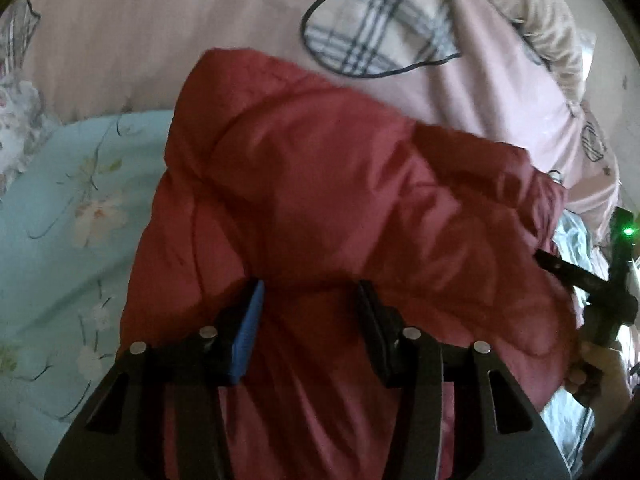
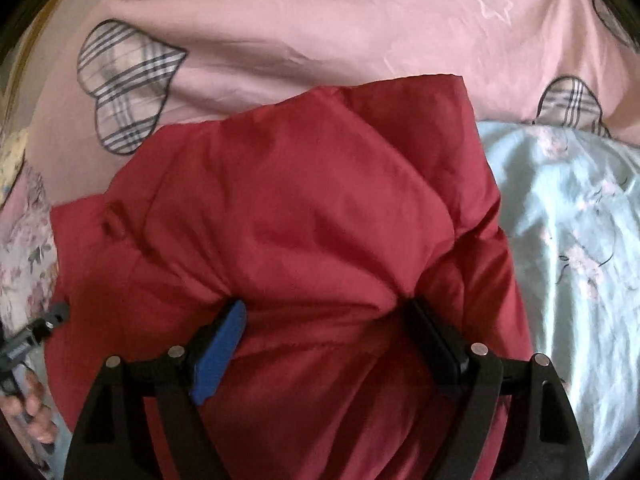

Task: Fold large clothes

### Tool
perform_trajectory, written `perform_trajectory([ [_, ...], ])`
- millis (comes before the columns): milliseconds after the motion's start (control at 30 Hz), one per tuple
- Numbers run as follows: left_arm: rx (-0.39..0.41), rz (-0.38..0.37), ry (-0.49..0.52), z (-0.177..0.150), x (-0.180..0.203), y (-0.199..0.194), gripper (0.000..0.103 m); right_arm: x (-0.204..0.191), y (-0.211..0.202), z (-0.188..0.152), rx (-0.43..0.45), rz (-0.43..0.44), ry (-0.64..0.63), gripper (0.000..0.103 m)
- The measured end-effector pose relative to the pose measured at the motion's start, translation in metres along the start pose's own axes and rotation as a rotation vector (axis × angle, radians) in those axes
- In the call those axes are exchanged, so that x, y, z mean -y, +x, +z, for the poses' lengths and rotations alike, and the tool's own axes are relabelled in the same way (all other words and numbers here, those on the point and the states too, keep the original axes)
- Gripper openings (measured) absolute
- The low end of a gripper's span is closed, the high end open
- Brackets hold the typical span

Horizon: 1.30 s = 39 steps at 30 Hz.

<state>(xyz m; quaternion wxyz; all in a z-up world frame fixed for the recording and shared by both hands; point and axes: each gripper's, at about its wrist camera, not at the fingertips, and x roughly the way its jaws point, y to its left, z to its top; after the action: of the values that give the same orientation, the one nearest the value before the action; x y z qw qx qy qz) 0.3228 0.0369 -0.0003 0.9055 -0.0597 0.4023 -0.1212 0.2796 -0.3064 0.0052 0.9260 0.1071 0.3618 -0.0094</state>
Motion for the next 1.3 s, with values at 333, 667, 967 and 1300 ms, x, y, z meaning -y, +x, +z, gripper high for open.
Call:
perform_trajectory([
  [333,-0.008,0.026,-0.022,0.017,0.0,0.026,0.046,0.004,0.01,0.004,-0.002,0.001,0.024,0.087],
  [667,-0.007,-0.027,-0.03,0.014,-0.002,-0.013,0.05,-0.004,-0.041,-0.003,0.063,0.032,-0.02,0.086],
  [967,0.029,-0.057,-0.048,0.0,-0.01,-0.05,0.054,0.011,-0.071,-0.018,0.061,0.053,0.0,0.086],
  [1300,0.056,-0.068,-0.098,-0.006,-0.033,-0.067,0.061,0.032,-0.088,-0.031,0.049,0.044,0.007,0.086],
])
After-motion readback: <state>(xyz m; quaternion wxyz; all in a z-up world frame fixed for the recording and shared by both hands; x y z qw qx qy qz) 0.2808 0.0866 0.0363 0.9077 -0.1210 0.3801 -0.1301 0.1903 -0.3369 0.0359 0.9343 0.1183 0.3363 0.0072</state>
